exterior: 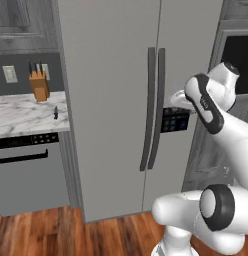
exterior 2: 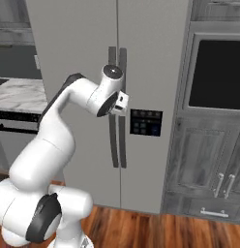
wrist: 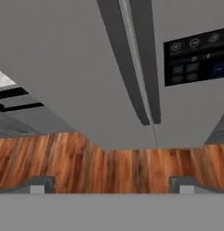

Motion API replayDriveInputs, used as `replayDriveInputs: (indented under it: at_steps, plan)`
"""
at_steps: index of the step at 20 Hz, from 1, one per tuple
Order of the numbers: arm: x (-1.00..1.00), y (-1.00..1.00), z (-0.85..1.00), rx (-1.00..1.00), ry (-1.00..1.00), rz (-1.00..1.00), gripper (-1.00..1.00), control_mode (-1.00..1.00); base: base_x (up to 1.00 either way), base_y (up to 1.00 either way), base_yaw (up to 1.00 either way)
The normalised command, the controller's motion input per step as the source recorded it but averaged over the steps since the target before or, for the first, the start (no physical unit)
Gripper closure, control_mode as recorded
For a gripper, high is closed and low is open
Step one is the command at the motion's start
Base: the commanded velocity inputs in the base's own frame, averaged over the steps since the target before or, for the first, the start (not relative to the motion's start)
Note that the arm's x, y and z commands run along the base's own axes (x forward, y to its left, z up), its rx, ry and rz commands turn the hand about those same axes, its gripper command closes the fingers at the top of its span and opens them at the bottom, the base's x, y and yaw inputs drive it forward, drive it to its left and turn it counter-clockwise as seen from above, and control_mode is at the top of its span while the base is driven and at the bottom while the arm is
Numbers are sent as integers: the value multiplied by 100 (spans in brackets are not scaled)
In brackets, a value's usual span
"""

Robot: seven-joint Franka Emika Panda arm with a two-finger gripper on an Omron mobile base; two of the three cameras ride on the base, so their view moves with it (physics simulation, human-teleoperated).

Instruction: Retrieve the butter from the fridge and place it on a plate on the dining table. Then retrieve the butter knife by the fridge and place it near the plate.

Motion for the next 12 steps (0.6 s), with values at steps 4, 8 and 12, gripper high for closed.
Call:
replayDriveInputs:
  at_steps: [4,8,12]
  plan:
    - [85,-24,-50,35,-9,22,-100,-100,0,0,0]
    - [80,-6,-31,26,-7,13,-100,-100,0,0,0]
    - [54,-5,-8,9,-3,3,-100,-100,0,0,0]
